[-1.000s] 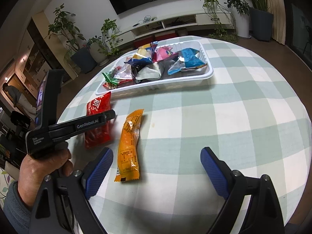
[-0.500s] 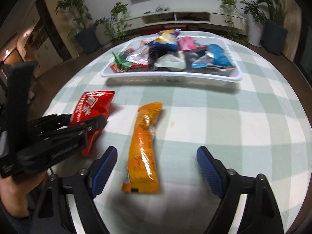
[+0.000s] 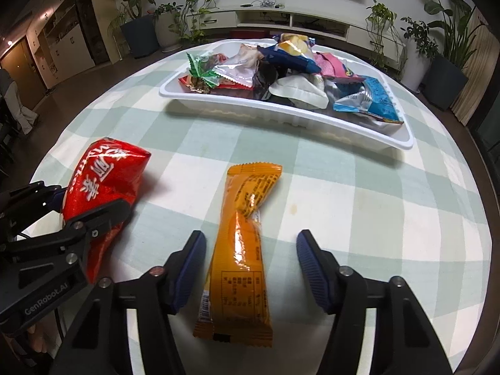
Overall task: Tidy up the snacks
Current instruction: 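Grasp the red Mylikes packet with the left gripper while the right grasps the orange packet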
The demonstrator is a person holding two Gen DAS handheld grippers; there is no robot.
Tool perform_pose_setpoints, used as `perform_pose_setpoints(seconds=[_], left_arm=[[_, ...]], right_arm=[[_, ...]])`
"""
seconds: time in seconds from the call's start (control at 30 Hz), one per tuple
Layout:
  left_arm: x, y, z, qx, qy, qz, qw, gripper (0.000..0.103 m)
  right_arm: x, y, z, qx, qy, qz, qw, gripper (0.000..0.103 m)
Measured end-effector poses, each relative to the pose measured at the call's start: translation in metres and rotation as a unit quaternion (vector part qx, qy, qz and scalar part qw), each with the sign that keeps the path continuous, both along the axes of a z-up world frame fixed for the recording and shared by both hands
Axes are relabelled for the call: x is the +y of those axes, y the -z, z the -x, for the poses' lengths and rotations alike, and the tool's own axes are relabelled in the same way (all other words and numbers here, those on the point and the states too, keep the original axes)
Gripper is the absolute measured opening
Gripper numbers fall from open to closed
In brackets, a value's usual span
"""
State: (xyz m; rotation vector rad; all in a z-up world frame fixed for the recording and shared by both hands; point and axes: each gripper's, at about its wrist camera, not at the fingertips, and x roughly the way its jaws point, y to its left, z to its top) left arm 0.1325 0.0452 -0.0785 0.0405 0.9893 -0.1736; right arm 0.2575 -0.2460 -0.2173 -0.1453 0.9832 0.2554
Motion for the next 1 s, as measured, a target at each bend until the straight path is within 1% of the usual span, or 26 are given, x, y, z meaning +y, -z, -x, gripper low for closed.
perform_pose_setpoints(seconds=[0.17,0.2,0.3,0.5,0.57,0.73,1.0], left_arm=[[-0.002,-0.001,0.004,-0.002,0.0,-0.001,1.0,0.036],[-0.003,-0.002,0.005,-0.002,0.0,-0.002,1.0,0.036],[-0.003,-0.003,0.007,-0.004,0.0,-0.003,1.0,0.036],[-0.006,-0.001,0.013,-0.004,0.005,-0.001,1.0,0.036],[-0.007,-0.001,0.016,-0.004,0.01,0.001,0.9999,0.036],[-0.009,-0.003,0.021,-0.006,0.015,0.008,0.9998,0.036],[-0.011,-0.016,0.027,-0.015,0.023,0.035,0.999,0.036]], right_arm=[[-0.001,-0.002,0.003,0.001,0.001,0.0,1.0,0.039],[-0.002,-0.002,0.004,0.001,0.001,0.0,1.0,0.038],[-0.003,-0.002,0.008,0.001,0.001,-0.002,1.0,0.029],[-0.012,-0.003,0.018,0.001,0.008,-0.017,1.0,0.025],[-0.016,-0.004,0.023,0.0,0.012,-0.025,1.0,0.022],[-0.034,-0.008,0.036,-0.004,0.028,-0.055,0.998,0.021],[-0.064,-0.021,0.047,-0.011,0.052,-0.105,0.993,0.02]])
